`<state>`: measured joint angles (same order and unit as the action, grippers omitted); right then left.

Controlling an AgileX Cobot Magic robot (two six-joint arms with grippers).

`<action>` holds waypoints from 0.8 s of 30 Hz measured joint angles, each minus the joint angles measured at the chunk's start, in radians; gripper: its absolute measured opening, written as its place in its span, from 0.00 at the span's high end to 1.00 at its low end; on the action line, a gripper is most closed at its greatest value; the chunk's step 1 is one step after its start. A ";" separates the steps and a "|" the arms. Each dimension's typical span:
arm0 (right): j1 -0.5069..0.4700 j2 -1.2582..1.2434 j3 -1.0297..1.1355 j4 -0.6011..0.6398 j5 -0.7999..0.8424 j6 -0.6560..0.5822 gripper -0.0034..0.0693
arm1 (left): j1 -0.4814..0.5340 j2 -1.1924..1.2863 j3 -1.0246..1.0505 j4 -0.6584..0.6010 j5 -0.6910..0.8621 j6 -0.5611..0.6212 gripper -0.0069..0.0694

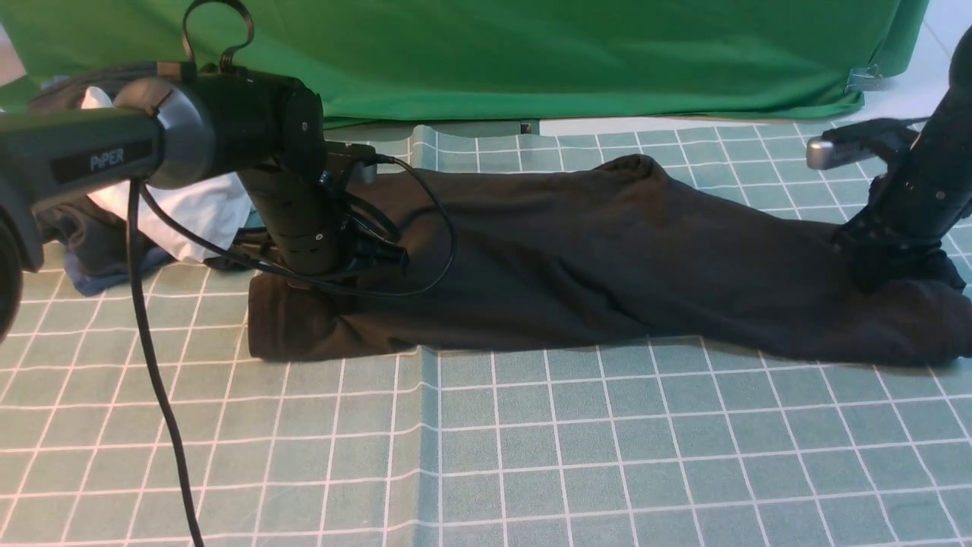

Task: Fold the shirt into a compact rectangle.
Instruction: 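Pull the folded dark garment lengthwise by its ends to straighten it flat on the table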

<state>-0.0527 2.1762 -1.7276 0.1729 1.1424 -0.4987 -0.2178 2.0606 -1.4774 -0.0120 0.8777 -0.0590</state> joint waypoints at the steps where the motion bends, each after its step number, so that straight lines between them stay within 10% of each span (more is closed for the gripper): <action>1: -0.007 -0.011 -0.009 0.000 0.000 0.002 0.92 | 0.000 0.000 0.000 0.001 0.000 0.004 0.90; 24: -0.079 -0.009 -0.140 -0.017 -0.027 0.146 0.81 | 0.000 -0.004 0.004 0.006 -0.003 0.033 0.90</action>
<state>-0.1317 2.1674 -1.8678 0.1562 1.1155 -0.3525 -0.2178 2.0562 -1.4737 -0.0061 0.8745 -0.0259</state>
